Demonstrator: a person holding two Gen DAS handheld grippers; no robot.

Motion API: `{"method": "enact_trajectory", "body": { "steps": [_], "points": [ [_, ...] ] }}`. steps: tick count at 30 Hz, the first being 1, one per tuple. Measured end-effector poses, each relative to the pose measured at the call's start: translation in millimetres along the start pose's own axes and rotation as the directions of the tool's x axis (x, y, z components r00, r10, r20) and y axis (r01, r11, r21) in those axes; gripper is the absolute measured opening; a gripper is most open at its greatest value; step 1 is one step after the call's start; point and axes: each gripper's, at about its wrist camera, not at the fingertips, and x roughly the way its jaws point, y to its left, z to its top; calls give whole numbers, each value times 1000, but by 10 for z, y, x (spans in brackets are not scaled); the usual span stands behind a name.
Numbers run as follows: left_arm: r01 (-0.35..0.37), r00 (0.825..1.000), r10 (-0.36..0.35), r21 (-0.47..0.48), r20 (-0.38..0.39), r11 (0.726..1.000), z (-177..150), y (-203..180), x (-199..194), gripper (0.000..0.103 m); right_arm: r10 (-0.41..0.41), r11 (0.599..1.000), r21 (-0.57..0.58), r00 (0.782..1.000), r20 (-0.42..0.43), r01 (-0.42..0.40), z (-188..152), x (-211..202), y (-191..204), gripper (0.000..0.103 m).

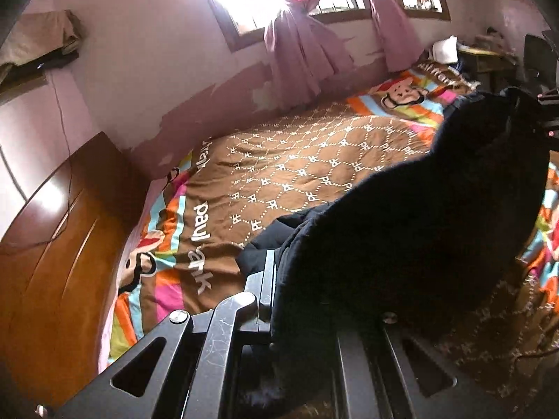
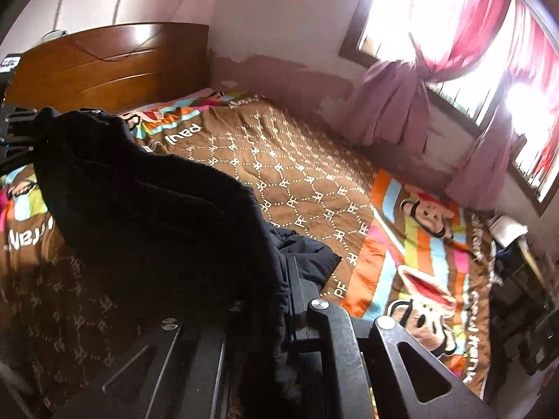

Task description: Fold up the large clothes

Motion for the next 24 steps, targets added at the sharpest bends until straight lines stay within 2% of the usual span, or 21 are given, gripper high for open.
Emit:
{"method": "enact_trajectory", "body": {
  "steps": [9,14,18,21,22,23,24],
  "points": [
    [66,989,-89,-188,-119,980,165,239,1257,5,43,998,39,999,-34,-42,170,1069,-337,9],
    [136,974,-178,-271,-139,953,187,274,1902,5,12,998,61,995,-94,-6,157,1656,-429,11],
    [161,961,-214,-275,-174,948,148,315,2115,7,-27,998,52,990,-137,34,121,1979,-464,17],
    [170,955,-232,-302,-183,938,147,385,2088,9,-73,995,59,988,-139,82,84,2115,-476,40],
    [168,957,-231,-316,-174,934,160,406,2053,11,-93,992,74,987,-129,103,82,2117,-475,54],
    [165,959,-227,-320,-167,933,175,415,2017,12,-103,987,112,989,-102,114,68,2101,-503,62],
    [162,961,-223,-321,-165,933,201,406,1996,13,-93,984,144,992,-80,103,76,2079,-506,64]
  ]
}}
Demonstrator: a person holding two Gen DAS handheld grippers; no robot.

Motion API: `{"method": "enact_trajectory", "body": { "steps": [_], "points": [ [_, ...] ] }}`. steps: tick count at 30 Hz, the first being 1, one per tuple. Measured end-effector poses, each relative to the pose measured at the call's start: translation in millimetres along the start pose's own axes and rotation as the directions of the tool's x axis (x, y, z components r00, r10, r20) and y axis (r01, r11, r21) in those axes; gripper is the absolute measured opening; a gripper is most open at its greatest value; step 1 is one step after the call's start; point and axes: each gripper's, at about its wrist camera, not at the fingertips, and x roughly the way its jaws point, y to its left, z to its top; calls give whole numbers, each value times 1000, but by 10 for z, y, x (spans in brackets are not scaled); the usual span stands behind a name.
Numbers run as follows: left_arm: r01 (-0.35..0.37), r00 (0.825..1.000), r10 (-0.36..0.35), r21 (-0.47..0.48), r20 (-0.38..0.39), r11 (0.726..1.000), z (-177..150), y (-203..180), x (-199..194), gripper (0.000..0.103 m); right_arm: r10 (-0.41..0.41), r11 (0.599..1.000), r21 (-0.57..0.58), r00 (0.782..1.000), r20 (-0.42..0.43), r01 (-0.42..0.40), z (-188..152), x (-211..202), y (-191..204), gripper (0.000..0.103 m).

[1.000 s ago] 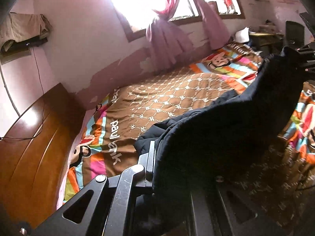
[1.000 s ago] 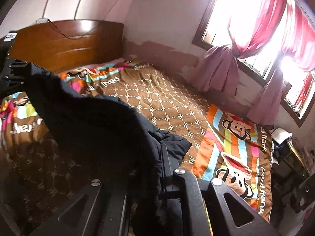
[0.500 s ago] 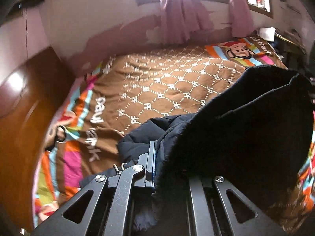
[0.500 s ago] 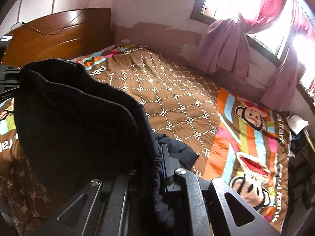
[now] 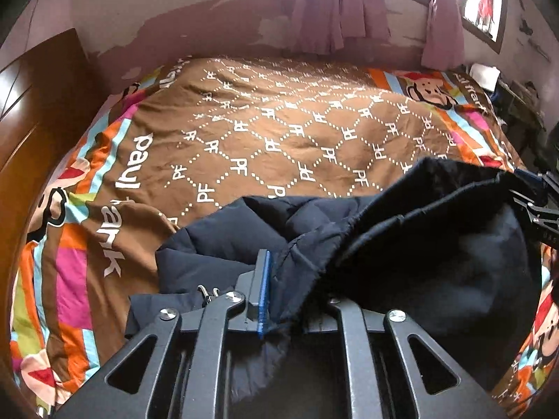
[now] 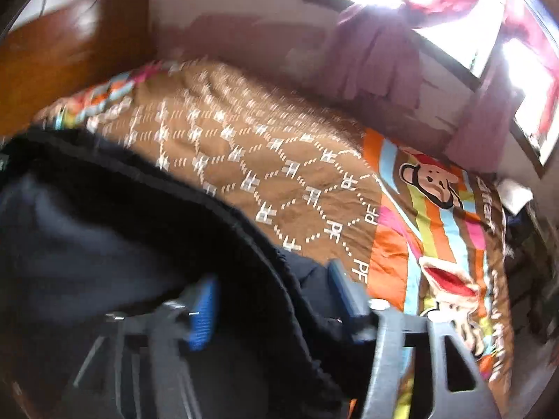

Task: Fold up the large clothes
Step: 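Open both tools to release the jacket onto the bedspread, then grasp the edge of the navy jacket bundle with both tools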

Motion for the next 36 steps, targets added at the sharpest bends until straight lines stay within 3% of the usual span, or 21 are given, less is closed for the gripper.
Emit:
{"method": "enact_trajectory", "body": {
  "steps": [2,4,6,8,11,14,16,21,24,29,34,36],
  "points": [
    [-13,1000,13,-2,17,1000,15,-4,-53,17,32,997,64,999,23,-33,21,-26,-42,67],
    [-30,999,31,-10,43,999,41,-15,-68,30,57,994,93,998,39,-60,49,-82,-53,69],
    [-27,996,31,-51,82,998,83,45,-122,35,70,993,91,995,77,-77,77,-174,-44,77],
    [17,994,-7,-99,105,995,105,115,-177,36,68,993,85,991,119,-78,87,-276,-25,86],
    [1,993,8,-75,118,997,99,92,-207,36,88,988,109,984,154,-106,67,-363,-57,89],
    [17,988,-3,-86,153,996,81,123,-297,42,137,977,139,977,165,-161,-26,-457,-57,95],
    [46,983,-18,-151,181,987,115,228,-381,63,167,973,130,972,162,-189,-95,-505,-40,96],
    [91,962,-20,-252,271,963,241,441,-618,65,190,978,60,974,124,-198,-339,-595,124,96],
    [87,959,-24,-210,284,974,170,357,-680,65,211,975,45,972,107,-217,-486,-636,175,96],
    [195,947,-180,-30,268,980,-297,-2,-730,65,292,954,56,955,53,-295,-797,-679,269,96],
    [335,931,-337,35,141,941,-699,-291,-557,65,376,924,71,927,5,-375,-978,-691,332,96],
    [329,937,-335,74,93,941,-763,-413,-481,65,376,924,73,927,-3,-375,-1019,-683,333,96]
  ]
}}
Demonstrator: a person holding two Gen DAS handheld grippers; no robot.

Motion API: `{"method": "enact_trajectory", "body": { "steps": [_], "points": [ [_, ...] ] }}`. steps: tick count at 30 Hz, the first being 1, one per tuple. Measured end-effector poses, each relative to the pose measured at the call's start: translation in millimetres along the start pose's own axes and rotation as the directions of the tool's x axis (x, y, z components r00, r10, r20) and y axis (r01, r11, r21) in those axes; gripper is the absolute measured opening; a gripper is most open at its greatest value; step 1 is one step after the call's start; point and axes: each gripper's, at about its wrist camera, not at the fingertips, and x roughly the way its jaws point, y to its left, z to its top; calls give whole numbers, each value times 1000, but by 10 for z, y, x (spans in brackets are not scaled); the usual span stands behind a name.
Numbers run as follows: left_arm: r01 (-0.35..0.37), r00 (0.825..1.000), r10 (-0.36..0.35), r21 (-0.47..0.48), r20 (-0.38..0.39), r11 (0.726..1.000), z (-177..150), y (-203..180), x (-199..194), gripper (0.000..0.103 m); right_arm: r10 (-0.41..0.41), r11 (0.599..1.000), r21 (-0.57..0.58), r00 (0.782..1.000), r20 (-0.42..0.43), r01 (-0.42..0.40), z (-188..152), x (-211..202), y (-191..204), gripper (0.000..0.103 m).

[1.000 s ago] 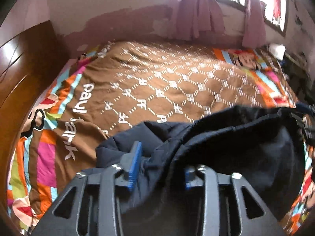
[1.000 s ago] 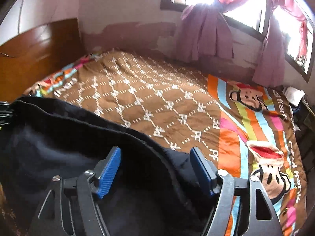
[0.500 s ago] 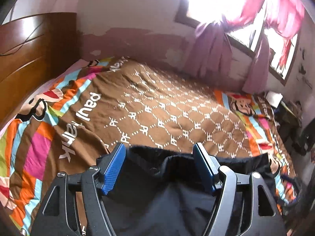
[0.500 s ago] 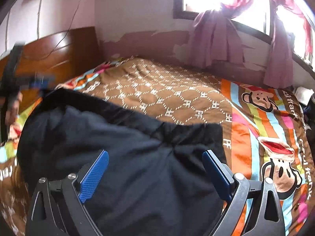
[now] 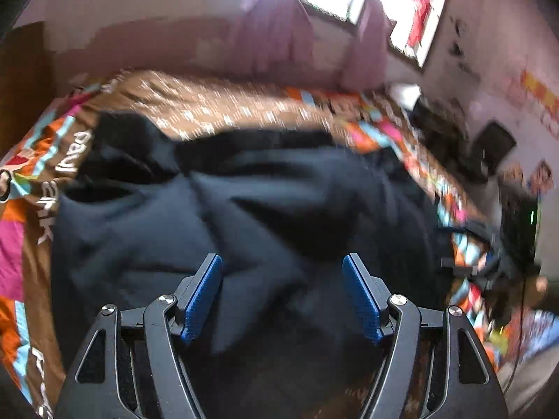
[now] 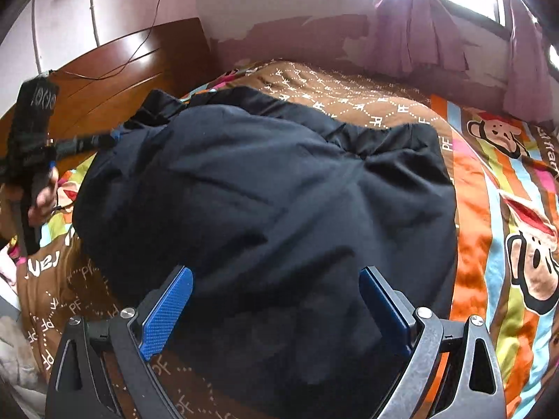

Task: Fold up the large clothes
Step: 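Grasp the edge of the navy jacket bundle with both tools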

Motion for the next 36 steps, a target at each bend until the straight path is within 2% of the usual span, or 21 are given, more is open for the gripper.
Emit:
{"method": "enact_trajectory", "body": {
  "steps": [2,4,7,9,14,19,23,27,33,36],
  "points": [
    [-12,1000,12,51,-12,999,-42,-85,72,68,2,1000,5,1000,-15,-1,-34,43,-15,96],
    [-22,1000,23,73,-11,997,-46,-122,135,76,-5,1000,11,1000,-24,5,-43,99,-38,96],
    [-75,997,77,80,-18,994,-28,-111,303,76,-8,1000,19,999,-34,8,-27,221,-41,96],
    [-92,995,94,76,-21,993,7,-75,406,77,-11,1000,20,999,-32,12,3,289,-44,100],
    [-67,997,67,-2,-27,998,93,68,563,79,-5,1000,25,999,-41,6,142,496,-86,103],
    [-142,988,143,27,-62,990,237,90,713,85,-9,995,94,999,-32,12,284,635,-204,103],
    [-178,983,177,-30,-38,984,276,175,773,85,-19,992,122,1000,-19,21,393,737,-286,103],
    [-221,975,221,-29,-10,975,294,245,843,86,-35,990,137,999,-3,36,541,900,-349,103],
    [-236,971,239,-115,10,965,507,497,873,85,-67,984,167,998,-1,66,772,1112,-489,103],
    [-264,963,268,-142,13,954,610,653,871,85,-90,978,189,996,4,88,880,1158,-575,103]
  ]
}}
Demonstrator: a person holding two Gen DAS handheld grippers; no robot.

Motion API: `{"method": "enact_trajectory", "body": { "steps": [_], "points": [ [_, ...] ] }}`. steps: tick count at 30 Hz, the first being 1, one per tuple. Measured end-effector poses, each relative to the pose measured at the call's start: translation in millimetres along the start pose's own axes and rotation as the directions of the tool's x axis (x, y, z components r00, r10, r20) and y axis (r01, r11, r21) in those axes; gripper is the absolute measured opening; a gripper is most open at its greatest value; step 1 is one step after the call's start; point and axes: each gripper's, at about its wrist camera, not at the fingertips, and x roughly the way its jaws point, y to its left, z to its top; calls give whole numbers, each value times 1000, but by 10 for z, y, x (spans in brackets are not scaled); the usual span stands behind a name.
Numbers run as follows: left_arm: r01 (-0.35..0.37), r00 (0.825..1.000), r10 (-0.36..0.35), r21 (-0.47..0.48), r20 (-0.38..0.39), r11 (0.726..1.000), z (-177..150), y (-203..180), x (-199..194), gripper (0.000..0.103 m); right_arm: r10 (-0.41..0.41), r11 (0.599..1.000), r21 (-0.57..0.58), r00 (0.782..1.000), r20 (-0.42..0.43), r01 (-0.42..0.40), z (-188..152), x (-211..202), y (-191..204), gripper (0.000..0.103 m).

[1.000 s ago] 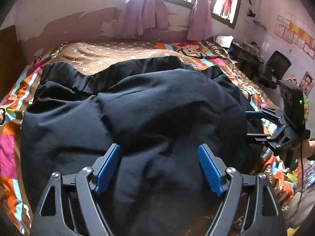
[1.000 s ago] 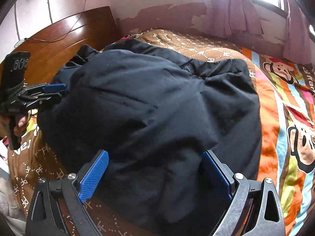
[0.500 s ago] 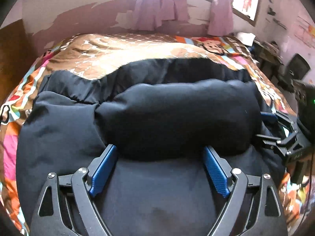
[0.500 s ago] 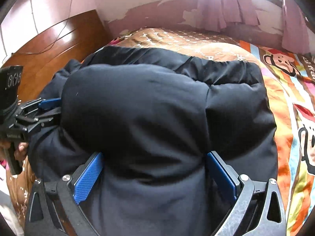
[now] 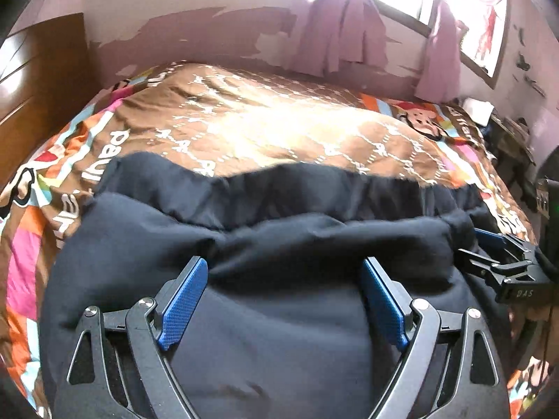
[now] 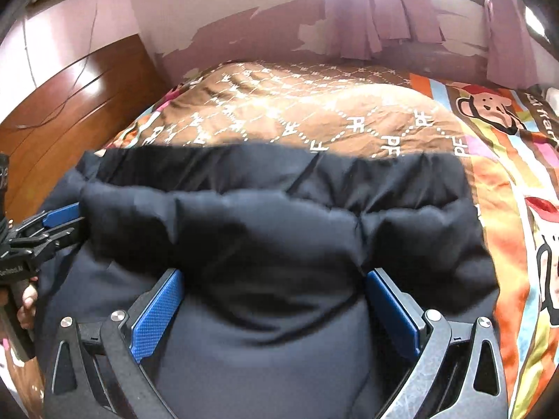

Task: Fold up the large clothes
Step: 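Grasp the edge of the navy jacket bundle with both tools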

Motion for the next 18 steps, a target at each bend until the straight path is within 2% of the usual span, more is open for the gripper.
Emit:
{"method": "enact_trajectory", "body": {
  "steps": [3,6,12,18],
  "points": [
    [10,1000,-11,-21,-9,1000,12,101,69,86,-26,999,19,1000,-15,26,91,100,-62,103],
    [-5,1000,5,-3,-2,1000,-33,89,116,88,5,1000,6,998,-60,-4,104,240,-72,103],
    [2,999,-3,-4,-33,1000,-30,63,283,93,46,999,32,997,-69,-44,101,375,-169,103],
    [39,999,-39,-13,24,999,-130,93,229,94,92,994,58,996,0,-92,6,322,-238,103]
  ]
}}
